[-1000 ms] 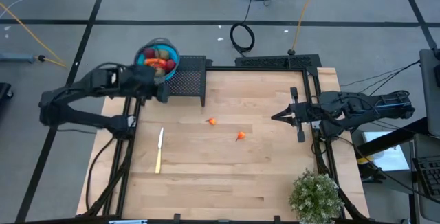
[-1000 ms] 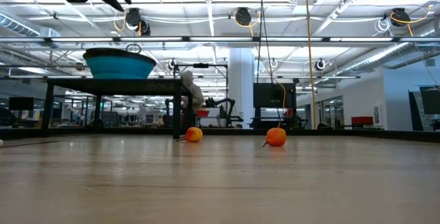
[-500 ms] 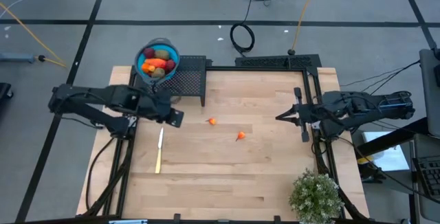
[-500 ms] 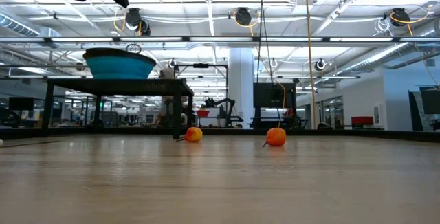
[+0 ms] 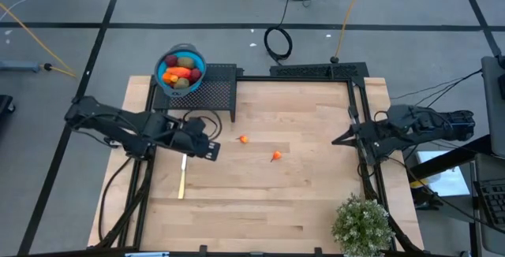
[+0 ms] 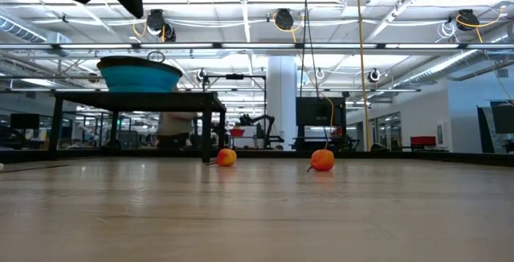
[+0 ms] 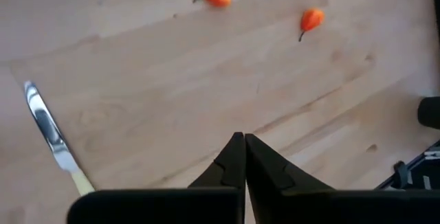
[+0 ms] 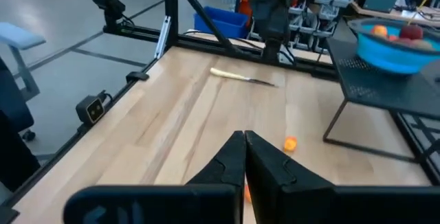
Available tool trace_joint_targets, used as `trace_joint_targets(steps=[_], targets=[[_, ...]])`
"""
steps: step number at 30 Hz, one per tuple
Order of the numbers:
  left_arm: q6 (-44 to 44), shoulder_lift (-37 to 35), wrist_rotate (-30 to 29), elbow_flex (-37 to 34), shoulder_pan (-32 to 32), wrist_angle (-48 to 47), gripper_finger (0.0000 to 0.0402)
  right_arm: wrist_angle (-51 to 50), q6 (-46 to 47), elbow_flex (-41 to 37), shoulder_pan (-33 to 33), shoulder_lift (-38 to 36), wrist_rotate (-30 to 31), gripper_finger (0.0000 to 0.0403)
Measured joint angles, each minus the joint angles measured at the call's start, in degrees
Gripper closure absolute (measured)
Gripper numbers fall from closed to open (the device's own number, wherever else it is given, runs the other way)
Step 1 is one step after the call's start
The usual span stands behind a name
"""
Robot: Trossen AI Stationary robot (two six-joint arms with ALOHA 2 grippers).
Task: Pick & Place Fruit
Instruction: Put the pear into the blue strainer bowl on the shelf
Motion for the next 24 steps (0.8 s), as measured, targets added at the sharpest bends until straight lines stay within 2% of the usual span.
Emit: trace_joint_targets(steps=[4, 12, 15, 20, 24], targets=[[-3.5, 1.7, 0.0, 0.0, -2.7, 0.0, 0.0393, 0.1, 0.8, -4.0, 0.0, -3.9, 0.0, 0.0402], [-9.0, 6.9, 0.0, 0.0, -6.2, -1.6, 0.0342, 3.0, 0.8, -10.7, 0.0, -11.1, -0.1, 0.0403], [-12.2, 9.1, 0.3, 0.0, -7.1, -4.7, 0.0314, 3.2, 0.8, -12.0, 0.0, -12.8, -0.1, 0.0403], [-19.6, 11.5, 5.0, -0.1, -8.8, -11.3, 0.0255, 3.5, 0.8, -13.0, 0.0, -14.5, -0.1, 0.0403], [-25.5, 11.7, 6.1, -2.0, -10.5, -12.2, 0.02, 3.5, 1.0, -13.2, 0.0, -15.3, -0.8, 0.0403]])
